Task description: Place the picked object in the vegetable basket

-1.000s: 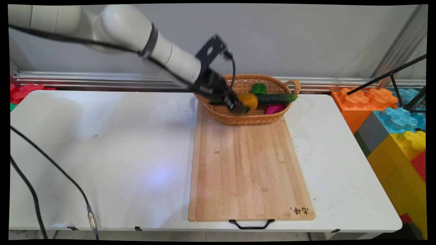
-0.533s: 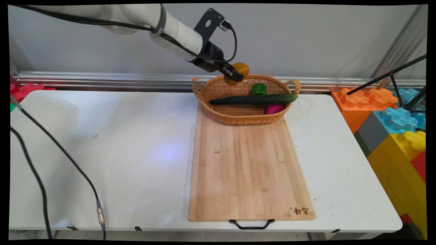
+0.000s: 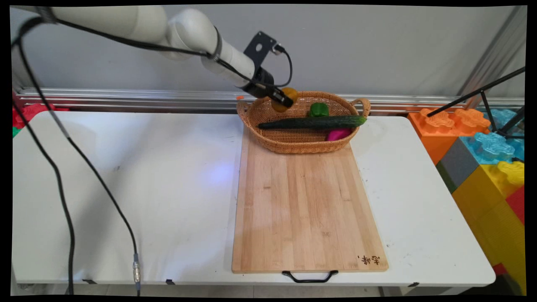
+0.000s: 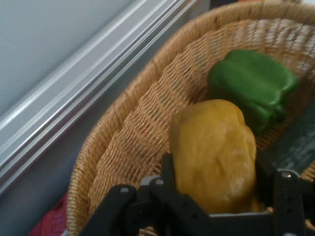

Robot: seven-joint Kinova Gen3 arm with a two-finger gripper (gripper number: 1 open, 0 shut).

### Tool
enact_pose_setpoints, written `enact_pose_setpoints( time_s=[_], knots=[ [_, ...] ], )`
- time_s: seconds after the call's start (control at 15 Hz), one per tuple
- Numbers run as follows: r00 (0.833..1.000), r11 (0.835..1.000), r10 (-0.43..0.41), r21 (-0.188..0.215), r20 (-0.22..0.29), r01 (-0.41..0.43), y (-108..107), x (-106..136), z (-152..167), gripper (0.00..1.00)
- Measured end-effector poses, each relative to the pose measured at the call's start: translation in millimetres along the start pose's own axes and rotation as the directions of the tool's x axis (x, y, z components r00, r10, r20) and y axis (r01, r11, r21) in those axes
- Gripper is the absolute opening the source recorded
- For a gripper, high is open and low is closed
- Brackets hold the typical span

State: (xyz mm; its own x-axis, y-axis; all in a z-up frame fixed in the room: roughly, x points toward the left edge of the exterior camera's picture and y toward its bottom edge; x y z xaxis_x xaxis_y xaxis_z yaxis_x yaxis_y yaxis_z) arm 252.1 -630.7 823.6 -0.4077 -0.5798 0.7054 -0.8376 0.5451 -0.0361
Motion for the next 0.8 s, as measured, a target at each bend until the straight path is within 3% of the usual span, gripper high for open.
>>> enact_pose_setpoints(
  time_s=[0.47, 0.53, 0.8],
  knots=[
    [0.999, 0.999, -0.037, 0.021, -0.001, 0.037, -3.6, -3.7, 40.3, 0.0],
    [0.999, 0.999, -0.036, 0.021, -0.006, 0.036, -3.2, -1.1, 41.5, 1.0],
    [0.999, 0.999, -0.031, 0.021, -0.023, 0.032, -0.3, 12.9, 36.1, 1.0]
  ],
)
